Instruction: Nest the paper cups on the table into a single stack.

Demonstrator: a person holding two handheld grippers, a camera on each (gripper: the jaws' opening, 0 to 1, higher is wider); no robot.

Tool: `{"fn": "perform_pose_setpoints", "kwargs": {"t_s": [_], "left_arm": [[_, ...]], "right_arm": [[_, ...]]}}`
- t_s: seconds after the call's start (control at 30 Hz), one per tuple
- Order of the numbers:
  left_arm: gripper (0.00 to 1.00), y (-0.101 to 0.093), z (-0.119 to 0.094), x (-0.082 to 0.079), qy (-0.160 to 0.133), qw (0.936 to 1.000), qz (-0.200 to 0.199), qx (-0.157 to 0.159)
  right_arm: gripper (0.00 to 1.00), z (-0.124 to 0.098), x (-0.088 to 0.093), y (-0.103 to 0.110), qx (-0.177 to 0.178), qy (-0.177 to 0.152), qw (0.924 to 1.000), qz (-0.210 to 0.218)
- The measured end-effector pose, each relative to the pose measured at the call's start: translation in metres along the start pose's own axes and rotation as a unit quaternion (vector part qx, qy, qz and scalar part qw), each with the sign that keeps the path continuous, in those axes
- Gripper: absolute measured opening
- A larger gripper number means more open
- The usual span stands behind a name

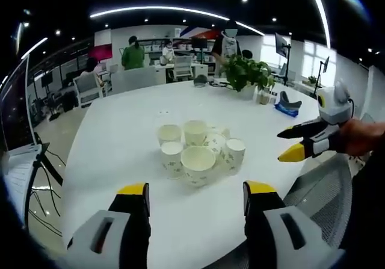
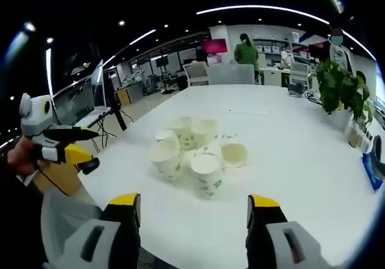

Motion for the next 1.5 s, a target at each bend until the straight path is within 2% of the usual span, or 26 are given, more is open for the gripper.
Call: {"fn": "perform_pose_setpoints", "kwargs": {"t_s": [0.37, 0.57, 0.93, 1.13, 1.3, 1.5], "left_arm": [[0.62, 0.0, -0.006, -0.006, -0.01, 0.9999, 0.001, 0.005], [0.62, 0.004, -0.008, -0.004, -0.007, 0.9999, -0.005, 0.012], [0.63, 0.011, -0.017, -0.007, 0.002, 0.9997, 0.006, 0.024], [0.61, 0.011, -0.024, -0.002, 0.01, 0.9995, 0.006, 0.03], [0.57, 0.009, -0.032, -0.002, 0.01, 0.9992, 0.006, 0.038], [0.57, 0.003, -0.038, -0.003, 0.015, 0.9987, 0.011, 0.047]], "right_arm": [[0.71, 0.002, -0.006, 0.0, 0.009, 0.002, 0.9999, -0.012], [0.71, 0.001, -0.008, 0.001, 0.014, 0.006, 0.9998, -0.016], [0.72, -0.005, -0.009, 0.008, -0.023, 0.013, 0.9973, -0.068], [0.71, -0.007, -0.013, 0.006, -0.019, 0.013, 0.9979, -0.061], [0.7, -0.002, -0.018, 0.004, -0.017, 0.015, 0.9986, -0.048], [0.71, 0.015, -0.021, 0.005, -0.03, 0.023, 0.9962, -0.078]]}}
Point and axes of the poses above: the point that each gripper's makers call its tool centre point, and the gripper's own axes: z roughly forward along the fingers, y roughly to its left, x roughly out of its underside, the point moved 5 cm from there along -z, roughly backward along the fingers, and after that the axes turned 14 degrees about x, right-handed, at the moved point
